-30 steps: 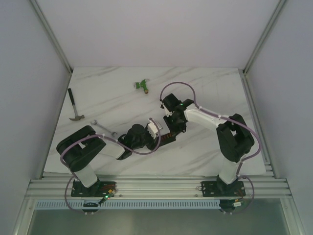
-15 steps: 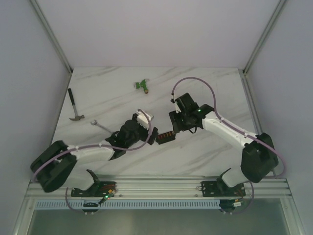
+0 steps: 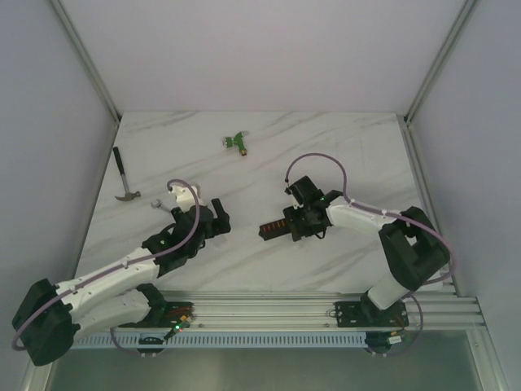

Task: Snap on the fuse box
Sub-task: Install the fuse at the fuse box base, then adjust the fuse box base at the center of the board.

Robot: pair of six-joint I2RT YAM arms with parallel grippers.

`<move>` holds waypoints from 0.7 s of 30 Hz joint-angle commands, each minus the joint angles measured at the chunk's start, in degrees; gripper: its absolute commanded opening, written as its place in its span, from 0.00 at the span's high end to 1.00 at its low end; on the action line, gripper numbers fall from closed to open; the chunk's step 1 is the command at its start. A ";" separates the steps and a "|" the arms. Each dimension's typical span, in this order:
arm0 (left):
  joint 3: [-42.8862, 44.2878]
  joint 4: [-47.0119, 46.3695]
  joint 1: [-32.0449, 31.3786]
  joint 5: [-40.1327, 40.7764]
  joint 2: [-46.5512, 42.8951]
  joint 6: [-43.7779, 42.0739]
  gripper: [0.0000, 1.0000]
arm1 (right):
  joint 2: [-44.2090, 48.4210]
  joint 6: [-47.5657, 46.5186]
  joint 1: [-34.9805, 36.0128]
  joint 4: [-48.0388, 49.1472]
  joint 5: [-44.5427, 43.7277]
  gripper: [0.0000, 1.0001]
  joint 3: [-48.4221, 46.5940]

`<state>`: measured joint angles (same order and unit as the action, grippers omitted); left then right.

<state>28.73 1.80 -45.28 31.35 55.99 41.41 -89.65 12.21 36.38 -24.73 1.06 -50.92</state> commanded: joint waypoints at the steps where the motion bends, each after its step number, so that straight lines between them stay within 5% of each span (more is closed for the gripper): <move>1: 0.86 12.14 0.85 2.23 -0.47 9.78 0.00 | -4.08 -0.26 0.24 5.54 0.64 0.38 -0.07; 15: 4.80 15.31 3.03 0.49 13.31 14.96 0.10 | -15.69 -7.36 0.20 14.35 0.41 0.38 -12.68; 21: 7.43 15.49 3.78 1.77 19.79 16.55 0.20 | -9.47 -6.97 -0.44 18.46 -4.23 0.34 -8.75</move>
<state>33.50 15.44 -42.04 31.90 72.55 56.36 -103.72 5.87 36.40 -10.00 -0.01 -62.50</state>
